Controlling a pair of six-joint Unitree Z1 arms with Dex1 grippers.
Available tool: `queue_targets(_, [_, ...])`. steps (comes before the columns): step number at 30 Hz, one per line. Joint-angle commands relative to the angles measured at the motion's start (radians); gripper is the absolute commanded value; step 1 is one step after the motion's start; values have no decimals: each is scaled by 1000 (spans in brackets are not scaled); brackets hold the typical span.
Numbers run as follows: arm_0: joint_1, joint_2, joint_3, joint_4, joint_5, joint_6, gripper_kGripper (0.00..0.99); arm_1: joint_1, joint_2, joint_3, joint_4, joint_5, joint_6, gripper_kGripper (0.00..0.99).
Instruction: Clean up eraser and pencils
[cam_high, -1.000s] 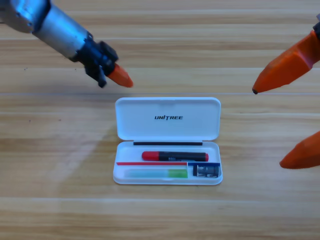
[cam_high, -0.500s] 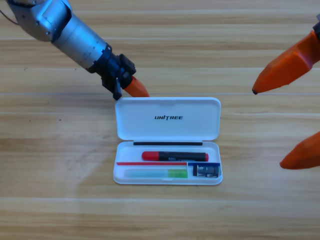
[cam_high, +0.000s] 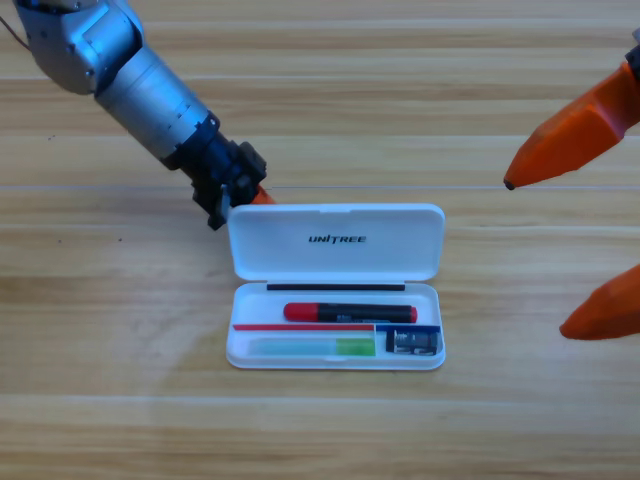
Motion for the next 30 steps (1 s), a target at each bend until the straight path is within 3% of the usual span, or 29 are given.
queue_targets(1, [-31, 11, 9, 39, -30, 35, 0, -24, 0, 36, -14, 23, 12, 927])
queue_targets(30, [-135, -9, 124, -2, -27, 46, 0, -18, 8, 33, -19, 24, 17, 927])
